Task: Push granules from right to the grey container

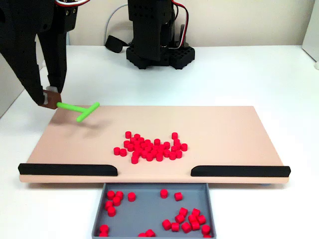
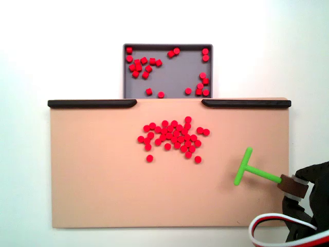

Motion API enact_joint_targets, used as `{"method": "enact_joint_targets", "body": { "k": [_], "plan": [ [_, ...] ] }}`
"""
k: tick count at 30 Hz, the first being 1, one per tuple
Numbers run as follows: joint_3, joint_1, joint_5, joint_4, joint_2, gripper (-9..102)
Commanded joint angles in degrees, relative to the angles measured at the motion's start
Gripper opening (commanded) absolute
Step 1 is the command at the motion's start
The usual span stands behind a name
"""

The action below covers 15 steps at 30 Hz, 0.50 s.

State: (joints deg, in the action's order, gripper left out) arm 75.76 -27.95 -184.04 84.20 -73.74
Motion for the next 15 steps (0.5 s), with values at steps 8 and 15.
{"method": "enact_joint_targets", "body": {
  "k": [8, 15],
  "plan": [
    [-2.55, 2.64, -19.78, -0.88, 1.76, 0],
    [-3.34, 2.64, -22.94, -2.02, 3.52, 0]
  ]
}}
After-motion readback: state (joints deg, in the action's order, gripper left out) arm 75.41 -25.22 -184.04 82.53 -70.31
